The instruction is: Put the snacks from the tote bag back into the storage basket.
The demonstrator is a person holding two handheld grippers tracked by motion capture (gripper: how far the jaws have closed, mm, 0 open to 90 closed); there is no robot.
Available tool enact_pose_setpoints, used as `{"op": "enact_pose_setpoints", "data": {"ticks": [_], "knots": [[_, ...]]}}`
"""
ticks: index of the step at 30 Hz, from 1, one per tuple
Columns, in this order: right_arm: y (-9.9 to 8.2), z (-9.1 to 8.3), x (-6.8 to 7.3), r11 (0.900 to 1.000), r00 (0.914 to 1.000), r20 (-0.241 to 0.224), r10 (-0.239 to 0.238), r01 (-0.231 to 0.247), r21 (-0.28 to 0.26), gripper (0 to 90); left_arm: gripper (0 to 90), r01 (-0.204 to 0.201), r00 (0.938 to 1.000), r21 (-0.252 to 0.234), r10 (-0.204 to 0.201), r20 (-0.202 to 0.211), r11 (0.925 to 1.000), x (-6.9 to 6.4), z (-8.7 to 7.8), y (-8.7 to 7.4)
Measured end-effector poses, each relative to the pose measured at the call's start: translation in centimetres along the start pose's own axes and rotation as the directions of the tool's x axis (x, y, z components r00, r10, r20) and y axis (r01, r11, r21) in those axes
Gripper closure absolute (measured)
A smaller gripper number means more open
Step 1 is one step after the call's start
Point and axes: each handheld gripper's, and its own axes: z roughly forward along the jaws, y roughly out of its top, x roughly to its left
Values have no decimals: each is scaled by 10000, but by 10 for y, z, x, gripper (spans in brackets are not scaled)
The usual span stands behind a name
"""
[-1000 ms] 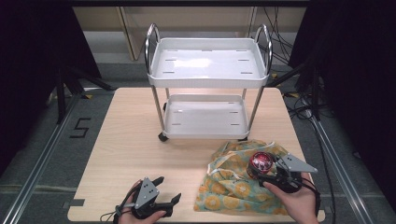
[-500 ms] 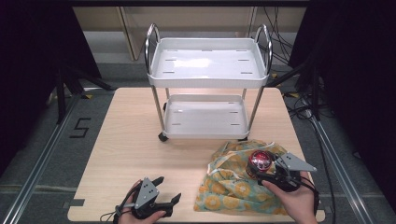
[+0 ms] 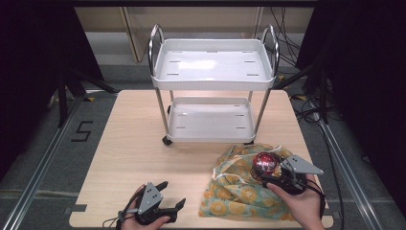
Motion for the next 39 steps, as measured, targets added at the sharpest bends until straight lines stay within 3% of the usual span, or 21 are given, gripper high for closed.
{"op": "enact_pose_setpoints", "data": {"ticks": [1,3,4,5,7,8,11,13,19,21,22,23,24,26,27,29,31,37,38,39], "knots": [[1,0,1,9998,9998,-40,195,-195,70,265,182,2,10000,-5,-2,11,10000,0,0,0],[1,1,-2,9993,9993,15,-361,361,-105,265,182,83,10000,15,-83,4,10000,-1,0,0],[2,2,-1,9998,9997,-139,-207,207,-58,265,183,325,9995,-14,-325,-37,9995,-2,0,-1],[2,2,-1,9998,9997,-139,-207,207,-58,265,183,190,9998,-21,-190,12,9998,-1,0,0],[3,3,-1,9998,9996,-231,-129,126,-123,265,183,299,9996,-23,-299,-5,9996,-2,0,-1],[3,3,-1,9990,9993,30,-372,373,-238,265,183,286,9996,-18,-286,-5,9996,-2,0,-1],[5,3,-1,9994,9994,-123,-325,323,-146,265,183,282,9996,-5,-282,1,9996,-2,0,-1],[5,3,1,9997,10000,-35,-53,52,-223,266,183,274,9996,22,-274,11,9996,-2,0,-1],[6,3,3,9999,9999,-17,157,-157,-58,266,183,250,9997,30,-249,-62,9997,-2,0,-1],[7,4,2,9996,9998,8,-189,189,-207,266,183,268,9996,42,-268,-31,9996,-2,0,-1],[7,4,3,9999,10000,54,-74,74,-152,266,183,258,9997,18,-258,8,9997,-2,0,-1],[8,5,1,9991,9994,45,-344,345,-257,266,183,265,9996,22,-265,7,9996,-2,0,-1],[8,4,3,9999,10000,48,31,-31,-102,266,183,266,9996,23,-266,9,9996,-2,0,-1],[8,4,4,9999,10000,64,55,-55,-122,266,183,169,9999,14,-169,3,9999,-1,0,0],[9,5,1,9992,9995,119,-293,296,-260,266,183,27,10000,-17,-27,10,10000,-1,0,0],[9,6,1,9986,9991,162,-381,386,-349,266,183,57,10000,-10,-57,5,10000,-1,0,0],[9,6,2,9994,9998,1,-205,205,-266,266,183,284,9996,11,-284,7,9996,-2,0,-1],[10,7,4,9996,10000,46,1,0,-286,267,184,261,9997,-16,-261,-34,9997,-2,0,-1],[10,8,2,9994,9999,38,-131,132,-322,266,183,-29,10000,-25,29,20,10000,0,0,0],[11,7,1,9989,9992,144,-370,374,-276,267,184,269,9996,-114,-269,3,9996,-2,1,0]]}}
